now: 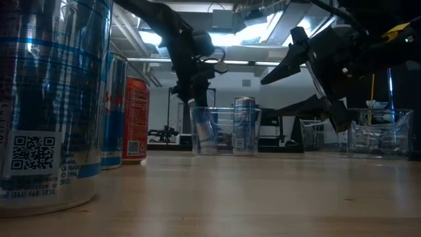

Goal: Sort soda cans
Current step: Put the blue soda can into the middle transparent bin

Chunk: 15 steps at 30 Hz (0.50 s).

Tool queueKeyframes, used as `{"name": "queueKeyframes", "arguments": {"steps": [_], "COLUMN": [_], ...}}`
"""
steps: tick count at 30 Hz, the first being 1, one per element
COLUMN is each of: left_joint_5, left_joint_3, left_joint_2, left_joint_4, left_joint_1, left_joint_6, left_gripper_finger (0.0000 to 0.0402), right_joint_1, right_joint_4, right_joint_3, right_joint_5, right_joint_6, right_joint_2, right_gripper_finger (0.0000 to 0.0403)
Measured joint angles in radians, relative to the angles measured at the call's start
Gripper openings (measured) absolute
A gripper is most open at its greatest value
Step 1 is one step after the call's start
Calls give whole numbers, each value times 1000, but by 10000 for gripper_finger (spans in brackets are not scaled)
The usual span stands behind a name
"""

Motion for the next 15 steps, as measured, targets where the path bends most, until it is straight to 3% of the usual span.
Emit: {"name": "queueKeyframes", "arguments": {"steps": [15], "left_joint_5": [-22], "left_joint_3": [0], "left_joint_2": [19], "left_joint_4": [4], "left_joint_1": [12], "left_joint_6": [-53], "left_gripper_finger": [263], "right_joint_1": [0], "right_joint_4": [-2], "right_joint_3": [0], "right_joint_5": [0], "right_joint_6": [0], "right_joint_2": [0], "right_gripper_finger": [310]}}
